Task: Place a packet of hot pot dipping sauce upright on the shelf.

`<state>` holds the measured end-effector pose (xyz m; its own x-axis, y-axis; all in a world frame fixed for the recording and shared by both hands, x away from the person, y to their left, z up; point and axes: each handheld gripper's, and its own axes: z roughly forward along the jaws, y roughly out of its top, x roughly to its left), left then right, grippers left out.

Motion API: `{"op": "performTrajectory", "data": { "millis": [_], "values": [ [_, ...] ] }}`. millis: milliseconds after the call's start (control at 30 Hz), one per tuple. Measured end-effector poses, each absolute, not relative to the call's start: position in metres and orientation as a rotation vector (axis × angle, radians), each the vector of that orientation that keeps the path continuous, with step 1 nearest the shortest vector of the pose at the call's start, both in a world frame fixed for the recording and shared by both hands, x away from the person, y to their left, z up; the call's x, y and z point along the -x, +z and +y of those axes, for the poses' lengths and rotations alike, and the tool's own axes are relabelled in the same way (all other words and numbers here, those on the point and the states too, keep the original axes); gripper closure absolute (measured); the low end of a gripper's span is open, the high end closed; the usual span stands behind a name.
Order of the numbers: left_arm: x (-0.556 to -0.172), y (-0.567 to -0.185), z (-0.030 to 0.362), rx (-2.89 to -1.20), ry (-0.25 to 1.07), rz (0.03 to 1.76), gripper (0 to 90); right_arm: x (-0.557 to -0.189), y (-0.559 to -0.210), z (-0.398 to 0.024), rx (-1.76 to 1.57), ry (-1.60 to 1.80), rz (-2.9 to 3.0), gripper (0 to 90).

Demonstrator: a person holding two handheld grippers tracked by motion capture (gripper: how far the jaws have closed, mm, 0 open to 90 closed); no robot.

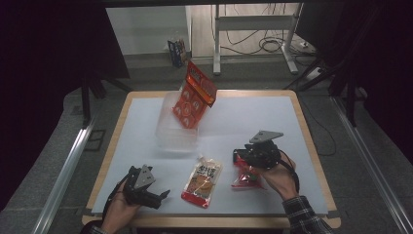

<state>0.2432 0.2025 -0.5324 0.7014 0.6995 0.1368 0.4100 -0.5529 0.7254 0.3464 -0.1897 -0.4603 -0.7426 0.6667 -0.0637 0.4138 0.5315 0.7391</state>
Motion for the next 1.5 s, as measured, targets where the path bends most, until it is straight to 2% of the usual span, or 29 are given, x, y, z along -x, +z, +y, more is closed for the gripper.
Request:
{"op": "performTrajectory", "data": {
  "millis": [267,533,1133,1500],
  "values": [
    [-0.243,-0.533,0.202,-2.223,0.551,0.841,0.1,-0.331,-0.47,-0.206,-0.892,0.983,2.474,79.7],
    [-0.243,-0.533,0.202,-2.225,0.556,0.84,0.2,-0.323,-0.479,-0.224,-0.976,0.92,2.473,87.7],
    [-0.243,-0.533,0.201,-2.227,0.556,0.841,0.2,-0.301,-0.5,-0.265,-1.168,0.798,2.505,88.6],
    [-0.243,-0.533,0.201,-2.234,0.556,0.84,0.2,-0.294,-0.508,-0.259,-1.173,0.827,2.609,88.7]
  ]
}}
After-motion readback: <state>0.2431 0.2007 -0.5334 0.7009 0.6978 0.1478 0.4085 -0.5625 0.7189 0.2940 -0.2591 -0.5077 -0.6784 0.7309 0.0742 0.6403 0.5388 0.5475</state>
